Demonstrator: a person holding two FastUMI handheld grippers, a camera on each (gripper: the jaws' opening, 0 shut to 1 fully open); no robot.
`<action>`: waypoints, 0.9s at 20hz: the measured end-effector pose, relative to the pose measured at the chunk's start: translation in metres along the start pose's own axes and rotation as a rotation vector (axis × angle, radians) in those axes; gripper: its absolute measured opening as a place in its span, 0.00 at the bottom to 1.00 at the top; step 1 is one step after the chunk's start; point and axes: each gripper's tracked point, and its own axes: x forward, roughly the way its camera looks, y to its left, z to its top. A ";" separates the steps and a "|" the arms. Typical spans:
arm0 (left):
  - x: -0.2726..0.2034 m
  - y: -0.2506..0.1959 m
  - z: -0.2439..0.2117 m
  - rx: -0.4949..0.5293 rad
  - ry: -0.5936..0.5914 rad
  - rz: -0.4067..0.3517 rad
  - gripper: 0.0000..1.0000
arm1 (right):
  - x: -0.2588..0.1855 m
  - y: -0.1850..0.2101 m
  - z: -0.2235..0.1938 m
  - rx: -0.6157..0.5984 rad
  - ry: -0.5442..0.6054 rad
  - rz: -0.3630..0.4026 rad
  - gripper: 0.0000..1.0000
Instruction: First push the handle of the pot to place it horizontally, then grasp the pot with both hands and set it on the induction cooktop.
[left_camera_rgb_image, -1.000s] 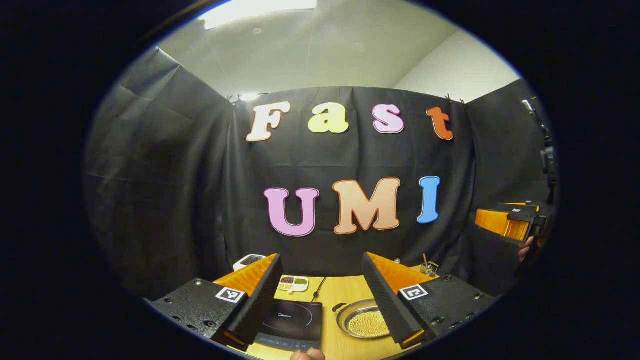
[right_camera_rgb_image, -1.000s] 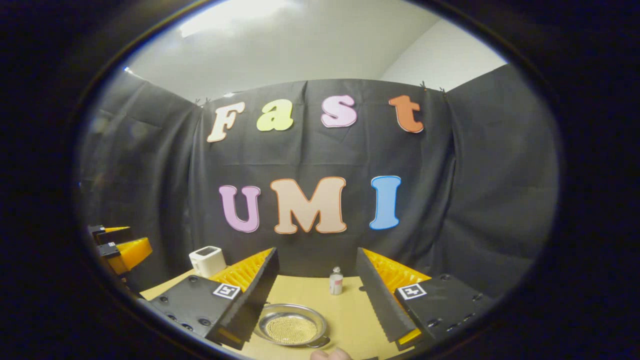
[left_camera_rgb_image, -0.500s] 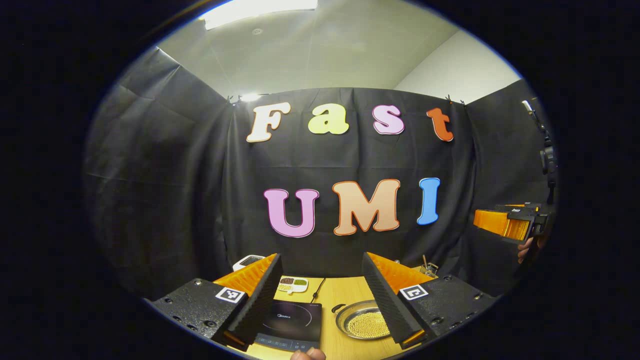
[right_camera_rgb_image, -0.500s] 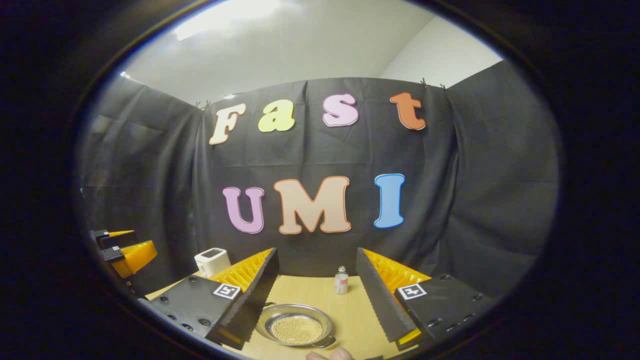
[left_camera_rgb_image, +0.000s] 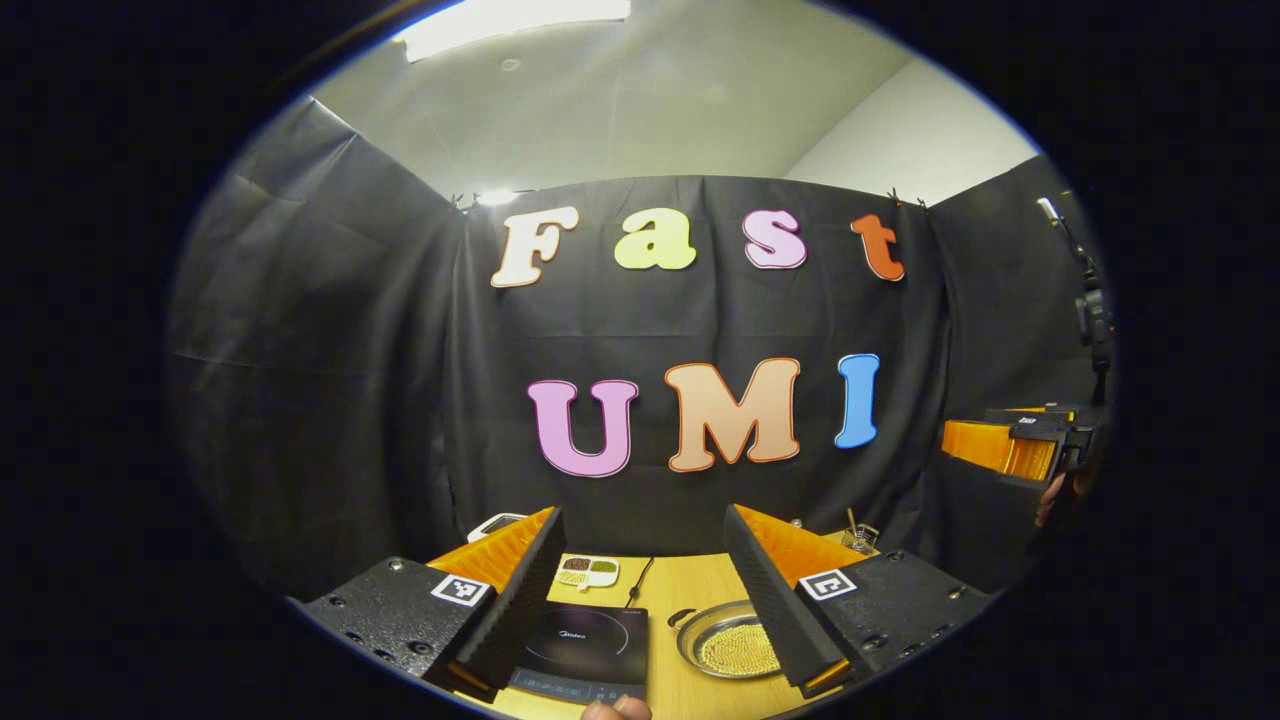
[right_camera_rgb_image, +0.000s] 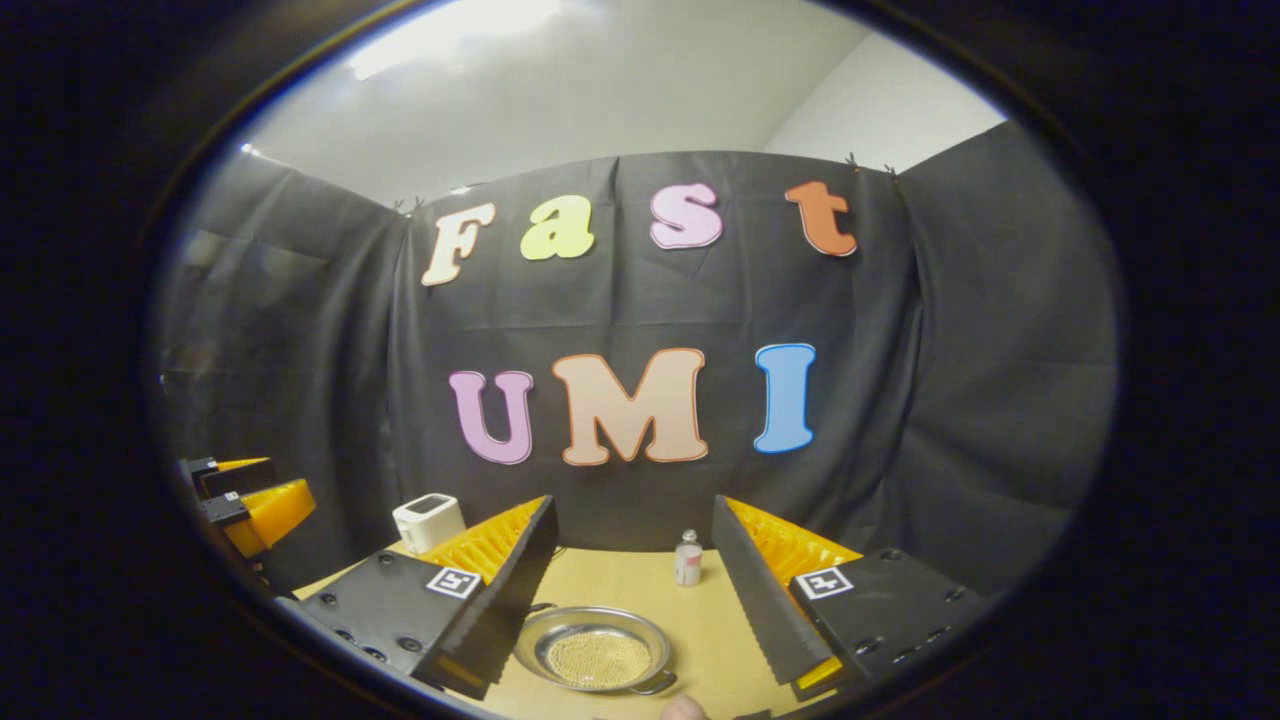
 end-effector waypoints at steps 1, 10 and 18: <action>0.000 0.002 0.001 -0.002 -0.002 0.002 0.99 | 0.000 0.003 0.000 -0.002 0.001 0.006 0.98; -0.002 0.023 -0.006 -0.017 0.004 0.000 0.96 | 0.008 0.018 -0.008 -0.021 0.009 -0.017 0.34; 0.005 0.036 -0.017 -0.045 0.017 -0.020 0.99 | 0.009 0.041 -0.039 0.007 0.080 0.040 0.03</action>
